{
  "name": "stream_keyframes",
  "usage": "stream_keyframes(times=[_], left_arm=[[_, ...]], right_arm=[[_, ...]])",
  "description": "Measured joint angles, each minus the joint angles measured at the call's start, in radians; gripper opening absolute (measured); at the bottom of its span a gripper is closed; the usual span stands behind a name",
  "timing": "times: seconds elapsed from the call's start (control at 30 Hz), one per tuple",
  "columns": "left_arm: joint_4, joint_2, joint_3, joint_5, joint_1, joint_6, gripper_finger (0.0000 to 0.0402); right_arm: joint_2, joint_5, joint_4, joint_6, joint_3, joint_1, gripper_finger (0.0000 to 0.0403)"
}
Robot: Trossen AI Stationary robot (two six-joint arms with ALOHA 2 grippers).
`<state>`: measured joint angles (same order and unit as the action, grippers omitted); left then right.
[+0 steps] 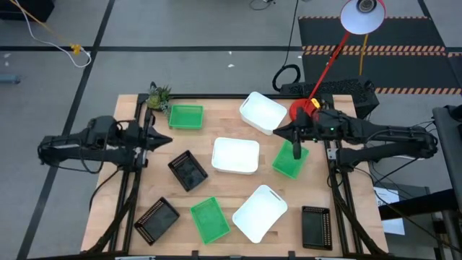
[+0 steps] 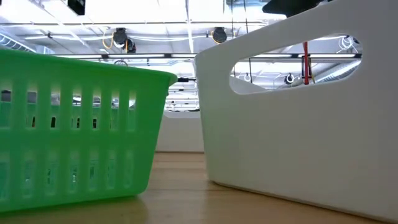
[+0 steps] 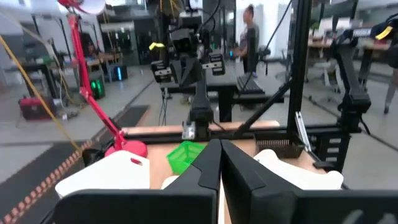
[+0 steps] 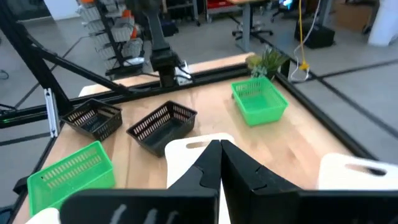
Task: Stack baskets by color
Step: Stack the top white bin on top of the middle white bin
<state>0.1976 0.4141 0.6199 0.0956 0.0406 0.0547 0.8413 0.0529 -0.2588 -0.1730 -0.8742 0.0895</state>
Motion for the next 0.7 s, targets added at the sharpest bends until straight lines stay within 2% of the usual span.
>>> stream_keyframes(times=[0.23, 0.53, 0.7], left_arm=[[0.167, 0.173, 0.185, 0.000, 0.000, -0.007, 0.0014], [0.182, 0.303, 0.182, -0.002, -0.010, 0.001, 0.0014], [0.180, 0.355, 0.182, -0.019, -0.010, 0.098, 0.0014]], right_arm=[[0.101, 0.004, 0.023, -0.024, 0.024, -0.036, 0.0000], [0.206, 0.003, 0.085, -0.043, 0.056, -0.066, 0.0000], [0.252, 0.057, 0.081, -0.005, 0.057, -0.055, 0.0000]])
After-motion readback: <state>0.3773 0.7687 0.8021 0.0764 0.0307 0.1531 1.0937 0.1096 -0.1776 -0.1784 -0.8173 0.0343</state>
